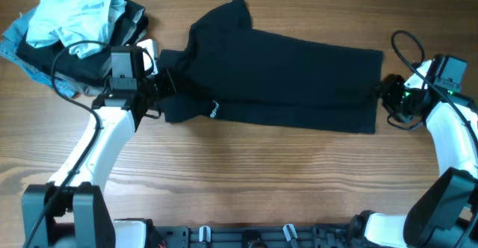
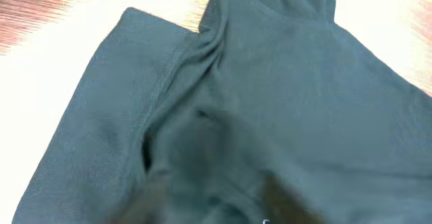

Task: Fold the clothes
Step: 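Fold the near half of the T-shirt up over the far half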

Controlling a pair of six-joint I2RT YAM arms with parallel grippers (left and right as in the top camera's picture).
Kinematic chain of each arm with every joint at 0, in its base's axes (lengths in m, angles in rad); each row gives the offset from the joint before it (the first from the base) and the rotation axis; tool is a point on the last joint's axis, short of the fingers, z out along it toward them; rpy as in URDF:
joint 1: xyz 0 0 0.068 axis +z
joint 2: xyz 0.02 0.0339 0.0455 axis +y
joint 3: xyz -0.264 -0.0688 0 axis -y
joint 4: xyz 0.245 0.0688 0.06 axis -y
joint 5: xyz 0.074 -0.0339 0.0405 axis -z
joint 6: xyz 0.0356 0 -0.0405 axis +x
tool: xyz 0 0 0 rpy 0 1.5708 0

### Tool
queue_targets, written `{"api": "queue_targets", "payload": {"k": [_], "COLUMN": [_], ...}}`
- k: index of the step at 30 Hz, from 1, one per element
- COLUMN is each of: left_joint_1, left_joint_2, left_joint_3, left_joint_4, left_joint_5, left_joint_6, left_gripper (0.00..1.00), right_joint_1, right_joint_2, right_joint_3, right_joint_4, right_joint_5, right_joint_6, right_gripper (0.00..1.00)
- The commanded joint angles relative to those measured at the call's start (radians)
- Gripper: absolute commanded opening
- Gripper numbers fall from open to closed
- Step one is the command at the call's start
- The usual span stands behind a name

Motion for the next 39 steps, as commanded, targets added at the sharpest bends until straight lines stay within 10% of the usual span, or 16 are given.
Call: {"api": "queue_targets", "payload": {"k": [1,7,15,19,23,26,27,28,37,38,39], "left_joint_1": [0.016,0.051,0.046,0.049,0.074,0.106,0.113,0.116,0.116,0.116,0.116], "left_joint_2": [0.006,0.008,0.120,0.175,0.134,0.084,0.068,0.036,-0.070,-0.088,-0.106], "left_joint_3": [0.012,0.005,-0.075,-0.074,-0.060,-0.043,-0.038,-0.038,-0.038,-0.038,-0.038], "left_joint_4": [-0.055,-0.327,-0.204,-0.130,-0.135,-0.158,-0.170,-0.207,-0.447,-0.472,-0.490], "left_joint_5": [-0.070,-0.080,-0.014,-0.004,-0.012,-0.013,-0.023,-0.087,-0.135,-0.123,-0.114], "left_joint_6": [0.018,0.135,0.175,0.174,0.169,0.163,0.163,0.163,0.163,0.155,0.137], "left_gripper": [0.72,0.69,0.46,0.04,0.04,0.04,0.04,0.04,0.11,0.45,0.64], "right_joint_1": [-0.002,-0.027,-0.027,-0.026,-0.026,-0.026,-0.026,-0.040,-0.097,-0.097,-0.097], "right_joint_2": [0.016,0.016,0.016,0.016,0.017,0.017,0.016,0.015,-0.111,-0.122,-0.130], "right_joint_3": [0.016,-0.076,-0.261,-0.262,-0.319,-0.366,-0.365,-0.361,-0.253,-0.252,-0.252], "right_joint_4": [-0.072,-0.250,0.002,-0.005,0.113,0.171,0.163,0.109,-0.253,-0.253,-0.259], "right_joint_5": [0.151,0.194,-0.007,-0.007,-0.031,-0.085,-0.059,0.065,0.387,0.380,0.381], "right_joint_6": [0.001,0.015,-0.101,-0.106,-0.079,-0.079,-0.077,0.049,0.191,0.179,0.164], "right_gripper": [0.86,0.87,0.89,0.84,0.83,0.37,0.08,0.04,0.04,0.18,0.65]}}
